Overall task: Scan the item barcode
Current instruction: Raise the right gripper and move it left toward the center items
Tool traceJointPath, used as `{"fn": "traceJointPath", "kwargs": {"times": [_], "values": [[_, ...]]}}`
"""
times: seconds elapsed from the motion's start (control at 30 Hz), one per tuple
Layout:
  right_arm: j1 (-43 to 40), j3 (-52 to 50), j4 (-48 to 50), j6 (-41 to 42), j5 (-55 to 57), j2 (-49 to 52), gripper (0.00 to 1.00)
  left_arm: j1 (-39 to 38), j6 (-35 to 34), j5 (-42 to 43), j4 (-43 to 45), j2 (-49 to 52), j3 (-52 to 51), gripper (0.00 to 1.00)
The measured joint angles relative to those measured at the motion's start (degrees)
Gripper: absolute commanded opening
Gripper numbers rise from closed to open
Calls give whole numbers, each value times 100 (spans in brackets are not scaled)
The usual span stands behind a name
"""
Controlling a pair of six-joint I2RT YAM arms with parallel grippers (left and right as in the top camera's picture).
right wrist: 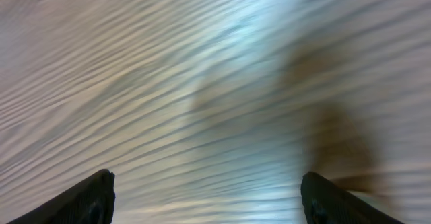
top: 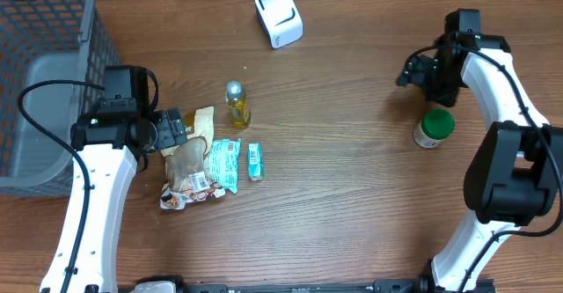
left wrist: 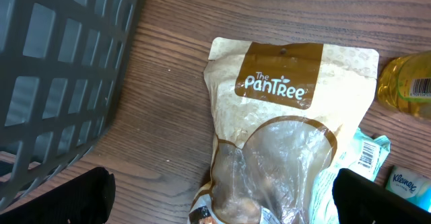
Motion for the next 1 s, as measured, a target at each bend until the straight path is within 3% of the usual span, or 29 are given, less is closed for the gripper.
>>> {"fn": "traceJointPath", "kwargs": {"times": [0.3, 0.67, 0.8, 1.0], "values": [[509, 0, -227, -70, -1034, 0, 86, 0, 0, 0, 0, 0, 0, 100], [1762, 0, -474, -90, -1193, 0, 93, 0, 0, 0, 0, 0, 0, 99], [2166, 0, -468, -101, -1209, 0, 99, 0, 0, 0, 0, 0, 0, 99], [2588, 0, -466, -90, -1222, 0, 100, 0, 0, 0, 0, 0, 0, 99]]}}
